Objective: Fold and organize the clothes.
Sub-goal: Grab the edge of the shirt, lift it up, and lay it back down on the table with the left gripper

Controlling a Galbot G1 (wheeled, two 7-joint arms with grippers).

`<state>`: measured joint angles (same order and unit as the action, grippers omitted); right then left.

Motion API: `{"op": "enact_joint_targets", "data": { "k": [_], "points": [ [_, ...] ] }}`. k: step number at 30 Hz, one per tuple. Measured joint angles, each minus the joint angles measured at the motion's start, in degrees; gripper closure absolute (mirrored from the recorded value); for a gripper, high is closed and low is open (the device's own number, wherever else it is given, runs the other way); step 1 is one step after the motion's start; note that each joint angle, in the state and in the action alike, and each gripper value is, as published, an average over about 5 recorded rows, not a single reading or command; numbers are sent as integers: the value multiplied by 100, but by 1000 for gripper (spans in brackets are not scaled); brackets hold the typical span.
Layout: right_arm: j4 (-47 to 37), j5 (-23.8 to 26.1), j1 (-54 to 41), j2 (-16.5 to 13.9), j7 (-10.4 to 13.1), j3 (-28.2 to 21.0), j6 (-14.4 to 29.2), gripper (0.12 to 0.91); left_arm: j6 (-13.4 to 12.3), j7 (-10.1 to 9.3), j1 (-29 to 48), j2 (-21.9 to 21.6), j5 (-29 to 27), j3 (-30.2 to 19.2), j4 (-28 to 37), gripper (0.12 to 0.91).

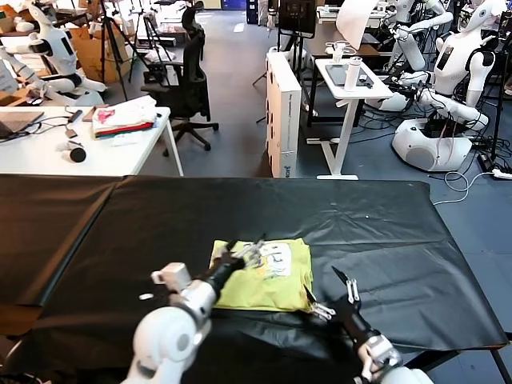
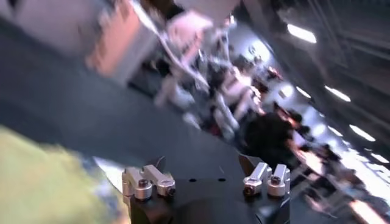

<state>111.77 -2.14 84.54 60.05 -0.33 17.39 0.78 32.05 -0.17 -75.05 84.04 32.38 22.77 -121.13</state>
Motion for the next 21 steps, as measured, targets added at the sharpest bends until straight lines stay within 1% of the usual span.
{"op": "enact_joint_targets", "data": {
  "k": [2, 5, 9, 11, 13, 16, 19, 21],
  "points": [
    [-69, 98, -70, -1, 27, -39, -49, 118, -89, 12, -98, -194, -42, 166, -31, 123],
    [-72, 97, -42, -46, 76, 4, -170, 118, -174, 12, -235, -397, -76, 389, -58, 123],
    [107, -8, 164, -117, 260, 232, -346, 118, -276, 22, -350, -575, -95, 614, -58, 123],
    [236, -174, 299, -127, 365, 388, -318, 118, -385, 83, -380, -657, -154, 701, -21, 123],
    [377, -457, 447, -108, 451, 551, -206, 118, -547, 180, -403, -733, -290, 764, 60, 123],
    [591, -1086, 694, -39, 516, 804, 10, 118, -919, 317, -438, -784, -575, 796, 274, 123],
    [816, -1783, 988, 28, 532, 1095, 142, 118, -1339, 378, -487, -742, -696, 801, 572, 123],
    [979, -2121, 1206, 55, 536, 1318, 174, 118, -1536, 387, -527, -680, -662, 796, 770, 123]
  ]
}}
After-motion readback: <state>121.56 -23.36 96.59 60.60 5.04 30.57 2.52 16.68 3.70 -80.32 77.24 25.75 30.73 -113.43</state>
